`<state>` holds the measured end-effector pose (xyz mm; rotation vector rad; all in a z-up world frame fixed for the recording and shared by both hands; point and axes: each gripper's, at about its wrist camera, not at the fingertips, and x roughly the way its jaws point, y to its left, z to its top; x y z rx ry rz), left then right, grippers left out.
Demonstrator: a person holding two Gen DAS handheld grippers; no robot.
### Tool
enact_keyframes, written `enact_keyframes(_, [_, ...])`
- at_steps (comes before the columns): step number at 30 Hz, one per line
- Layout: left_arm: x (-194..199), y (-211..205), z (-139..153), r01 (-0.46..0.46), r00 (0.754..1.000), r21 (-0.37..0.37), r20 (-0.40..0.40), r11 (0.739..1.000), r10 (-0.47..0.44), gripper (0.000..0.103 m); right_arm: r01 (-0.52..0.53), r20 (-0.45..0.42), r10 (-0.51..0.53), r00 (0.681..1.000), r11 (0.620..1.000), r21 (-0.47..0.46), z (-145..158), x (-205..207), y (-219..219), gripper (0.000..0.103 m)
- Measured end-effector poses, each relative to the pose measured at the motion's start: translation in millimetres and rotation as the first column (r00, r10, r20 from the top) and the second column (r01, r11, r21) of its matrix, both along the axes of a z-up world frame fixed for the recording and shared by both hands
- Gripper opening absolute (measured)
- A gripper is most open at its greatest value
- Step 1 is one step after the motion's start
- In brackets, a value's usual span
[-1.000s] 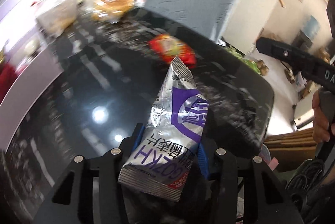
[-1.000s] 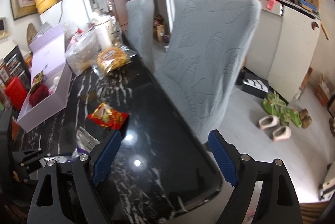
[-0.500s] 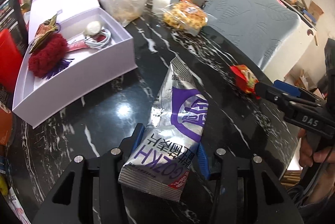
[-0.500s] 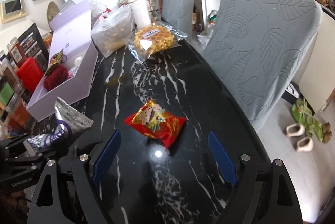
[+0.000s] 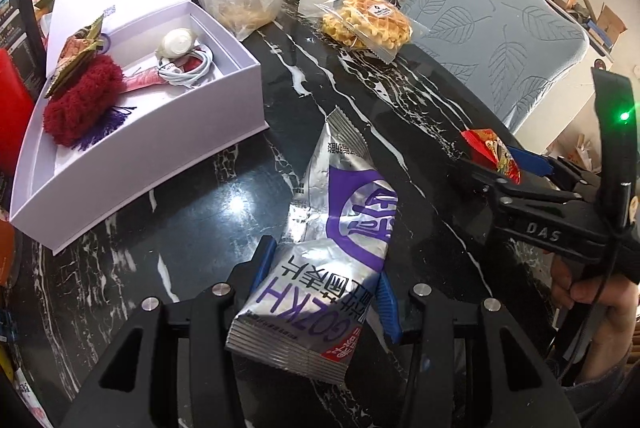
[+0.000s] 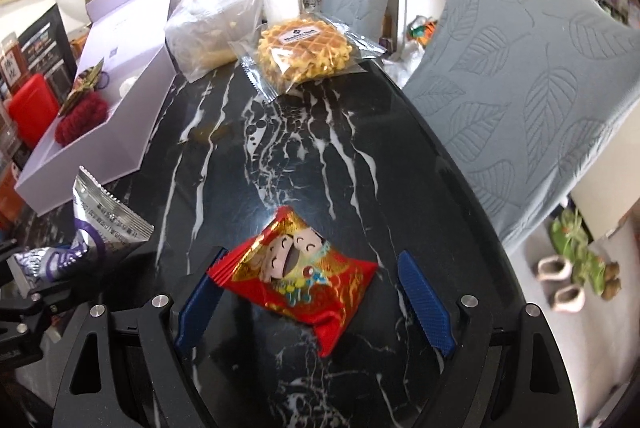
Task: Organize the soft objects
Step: 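Carry the GOZKH bag with the left tool while the right tool carries the red packet toward the box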
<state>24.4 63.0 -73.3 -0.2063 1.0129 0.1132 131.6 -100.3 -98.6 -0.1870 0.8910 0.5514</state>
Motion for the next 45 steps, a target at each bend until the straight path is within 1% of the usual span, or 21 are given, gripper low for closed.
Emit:
enact_keyframes(2, [0, 0, 0, -0.003, 1.000, 0.005, 0.001, 1.000, 0.003, 0.046, -0.005, 0.001, 0.005, 1.000, 1.000, -0.002, 0, 0, 1, 0.085])
enact_keyframes(3, [0, 1, 0, -0.006, 1.000, 0.008, 0.001, 1.000, 0.006, 0.046, -0.006, 0.003, 0.006, 1.000, 1.000, 0.000, 1, 0, 1, 0.082])
enact_keyframes(4, [-1, 1, 1, -0.006, 1.000, 0.009, 0.003, 1.000, 0.006, 0.046, -0.006, 0.008, 0.006, 1.000, 1.000, 0.001, 1, 0, 1, 0.067])
enact_keyframes(5, [-1, 1, 1, -0.006, 1.000, 0.008, 0.005, 1.000, 0.006, 0.046, -0.002, 0.016, 0.002, 1.000, 1.000, -0.004, 2, -1, 1, 0.059])
enact_keyframes(8, [-3, 2, 2, -0.010, 1.000, 0.007, 0.010, 1.000, 0.010, 0.046, -0.003, 0.017, 0.003, 1.000, 1.000, -0.002, 2, -2, 1, 0.054])
enact_keyframes(10, [-5, 3, 3, -0.014, 1.000, 0.008, 0.013, 1.000, 0.014, 0.046, -0.007, 0.011, 0.007, 1.000, 1.000, 0.002, 3, -3, 1, 0.054])
enact_keyframes(17, [-15, 3, 6, -0.010, 1.000, 0.000, 0.027, 1.000, 0.010, 0.046, -0.009, -0.024, 0.011, 1.000, 0.998, 0.063, 7, -14, -4, 0.053])
enact_keyframes(25, [-30, 3, 14, -0.007, 0.998, 0.020, 0.057, 1.000, 0.006, 0.046, -0.003, -0.041, 0.007, 0.999, 0.995, 0.095, 15, -36, -10, 0.053])
enact_keyframes(28, [-37, 4, 19, -0.010, 0.998, 0.023, 0.070, 1.000, 0.008, 0.046, -0.015, -0.056, 0.022, 0.998, 0.992, 0.125, 18, -45, -10, 0.053])
enact_keyframes(37, [-71, 16, 31, -0.062, 0.992, 0.049, 0.114, 0.997, 0.056, 0.046, -0.085, -0.038, 0.092, 0.995, 0.984, 0.158, 30, -77, 9, 0.053])
enact_keyframes(41, [-87, 25, 34, -0.096, 0.989, 0.061, 0.120, 0.993, 0.088, 0.046, -0.133, -0.041, 0.143, 0.989, 0.973, 0.188, 33, -92, 22, 0.053])
enact_keyframes(45, [-103, 31, 36, -0.129, 0.985, 0.073, 0.126, 0.989, 0.119, 0.046, -0.172, -0.025, 0.180, 0.983, 0.964, 0.202, 36, -107, 34, 0.053])
